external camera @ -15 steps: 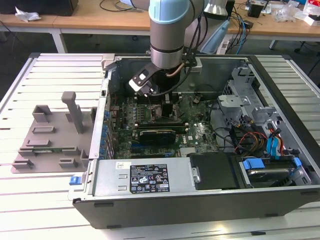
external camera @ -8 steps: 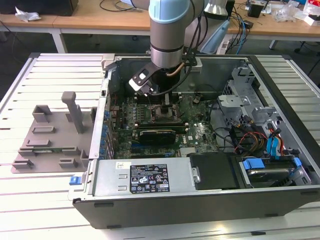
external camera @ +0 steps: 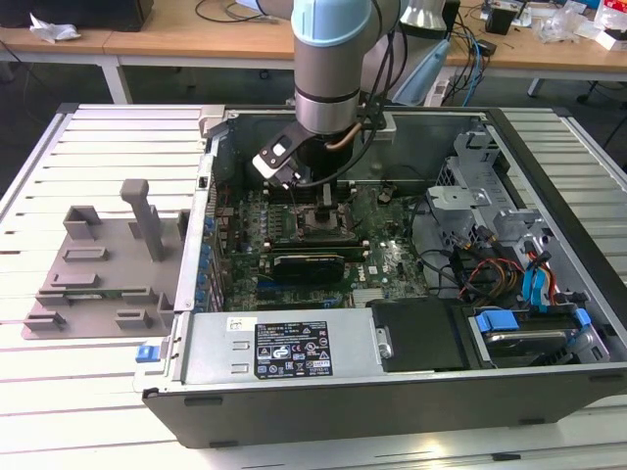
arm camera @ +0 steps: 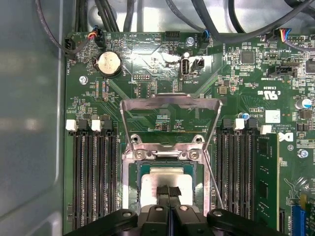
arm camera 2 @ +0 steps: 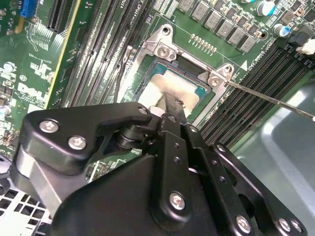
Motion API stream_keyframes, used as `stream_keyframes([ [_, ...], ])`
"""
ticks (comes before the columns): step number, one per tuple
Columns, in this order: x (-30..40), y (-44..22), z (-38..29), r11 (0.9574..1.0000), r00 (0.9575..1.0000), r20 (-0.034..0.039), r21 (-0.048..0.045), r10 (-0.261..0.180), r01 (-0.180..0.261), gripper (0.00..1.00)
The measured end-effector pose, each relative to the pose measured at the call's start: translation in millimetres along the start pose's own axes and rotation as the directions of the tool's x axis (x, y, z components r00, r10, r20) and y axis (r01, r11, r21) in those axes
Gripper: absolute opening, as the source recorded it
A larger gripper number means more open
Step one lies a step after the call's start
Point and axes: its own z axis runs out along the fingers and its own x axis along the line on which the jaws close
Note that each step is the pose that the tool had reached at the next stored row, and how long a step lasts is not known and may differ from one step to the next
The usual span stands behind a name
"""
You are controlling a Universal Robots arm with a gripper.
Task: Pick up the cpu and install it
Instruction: 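Place the cpu into insertion slot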
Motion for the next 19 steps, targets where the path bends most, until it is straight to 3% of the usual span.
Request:
stream_keyframes([
  [14, 0.0, -0.2, 4.7, 1.0000, 1.0000, -0.0008, 0.0004, 0.002, -0.002, 0.11],
  [19, 0.4, 0.1, 2.0, 1.0000, 1.0000, -0.0029, -0.0010, 0.002, -0.002, 0.11],
])
